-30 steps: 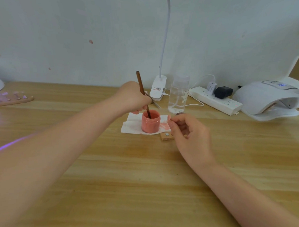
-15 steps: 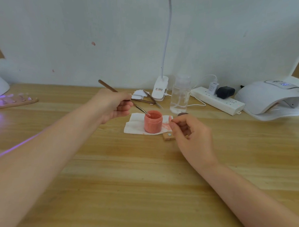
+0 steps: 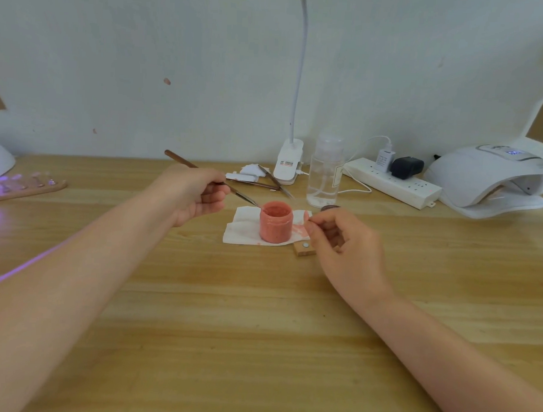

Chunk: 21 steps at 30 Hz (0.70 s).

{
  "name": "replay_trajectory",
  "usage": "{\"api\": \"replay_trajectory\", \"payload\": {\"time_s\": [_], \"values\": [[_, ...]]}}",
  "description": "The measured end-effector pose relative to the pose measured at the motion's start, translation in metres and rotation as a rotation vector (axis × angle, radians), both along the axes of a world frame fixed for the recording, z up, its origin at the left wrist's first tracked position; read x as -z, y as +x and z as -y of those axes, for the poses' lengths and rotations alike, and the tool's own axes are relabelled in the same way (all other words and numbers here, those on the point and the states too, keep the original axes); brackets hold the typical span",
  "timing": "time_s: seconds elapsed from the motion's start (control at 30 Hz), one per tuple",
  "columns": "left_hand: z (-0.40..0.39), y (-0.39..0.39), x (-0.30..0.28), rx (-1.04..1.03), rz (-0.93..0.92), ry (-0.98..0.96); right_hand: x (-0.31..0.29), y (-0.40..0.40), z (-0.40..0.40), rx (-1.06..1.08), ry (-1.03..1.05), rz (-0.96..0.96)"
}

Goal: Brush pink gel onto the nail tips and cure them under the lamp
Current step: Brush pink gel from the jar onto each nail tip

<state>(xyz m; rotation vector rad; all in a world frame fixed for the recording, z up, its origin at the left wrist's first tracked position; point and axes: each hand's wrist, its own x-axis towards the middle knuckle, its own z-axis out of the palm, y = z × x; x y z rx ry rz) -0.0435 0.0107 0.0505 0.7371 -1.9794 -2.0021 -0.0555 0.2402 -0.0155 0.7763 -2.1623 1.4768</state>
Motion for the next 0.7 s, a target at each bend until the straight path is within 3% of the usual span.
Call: {"api": "replay_trajectory", "payload": {"time_s": [0.7], "values": [[0.004, 0.0, 0.009, -0.003, 0.05, 0.117, 0.001, -0.002, -0.001, -0.002, 0.011, -0.006]]}}
